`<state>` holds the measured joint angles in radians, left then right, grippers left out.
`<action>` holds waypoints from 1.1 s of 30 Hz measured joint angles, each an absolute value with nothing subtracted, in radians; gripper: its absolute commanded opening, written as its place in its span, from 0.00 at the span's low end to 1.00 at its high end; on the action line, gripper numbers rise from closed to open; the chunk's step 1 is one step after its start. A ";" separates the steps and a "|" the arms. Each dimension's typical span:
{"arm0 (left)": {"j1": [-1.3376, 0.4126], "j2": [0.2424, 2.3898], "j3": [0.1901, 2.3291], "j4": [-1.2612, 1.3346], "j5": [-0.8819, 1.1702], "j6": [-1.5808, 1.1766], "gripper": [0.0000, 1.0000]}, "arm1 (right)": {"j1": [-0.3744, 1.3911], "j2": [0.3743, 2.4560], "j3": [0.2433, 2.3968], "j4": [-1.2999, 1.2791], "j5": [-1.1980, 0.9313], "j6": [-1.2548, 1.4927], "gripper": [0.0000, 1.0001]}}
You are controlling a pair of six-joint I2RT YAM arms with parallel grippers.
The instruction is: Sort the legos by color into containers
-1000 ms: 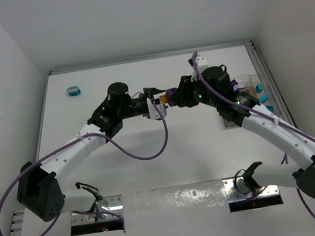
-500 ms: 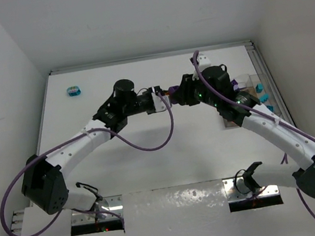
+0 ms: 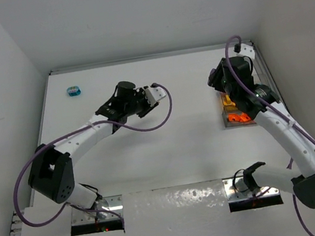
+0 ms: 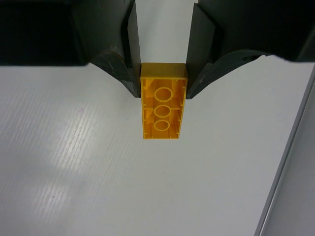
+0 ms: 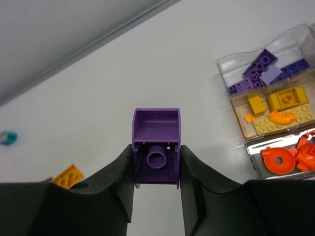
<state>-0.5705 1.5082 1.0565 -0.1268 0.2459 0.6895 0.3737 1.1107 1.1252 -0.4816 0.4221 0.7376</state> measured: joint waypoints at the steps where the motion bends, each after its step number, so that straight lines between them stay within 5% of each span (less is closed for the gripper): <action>1: -0.571 1.502 1.056 -0.128 0.243 0.678 0.00 | 0.366 1.116 1.121 -0.474 0.436 0.765 0.00; 8: -0.574 1.449 1.056 -0.127 0.236 0.596 0.00 | 0.124 1.205 0.884 -0.304 0.552 1.147 0.00; 15: -0.575 1.374 1.035 -0.124 0.208 0.562 0.00 | 0.084 1.546 1.039 -0.302 0.576 1.318 0.00; 25: -0.571 1.320 0.996 -0.133 0.191 0.533 0.00 | 0.086 1.667 1.086 -0.239 0.613 1.367 0.00; 33: -0.560 1.320 0.996 -0.132 0.194 0.517 0.00 | 0.054 1.742 1.092 -0.209 0.617 1.396 0.28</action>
<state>-0.5598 1.3205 0.9958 -0.1322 0.1936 0.5175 0.0536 1.7420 1.0924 -0.2092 0.6174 1.3960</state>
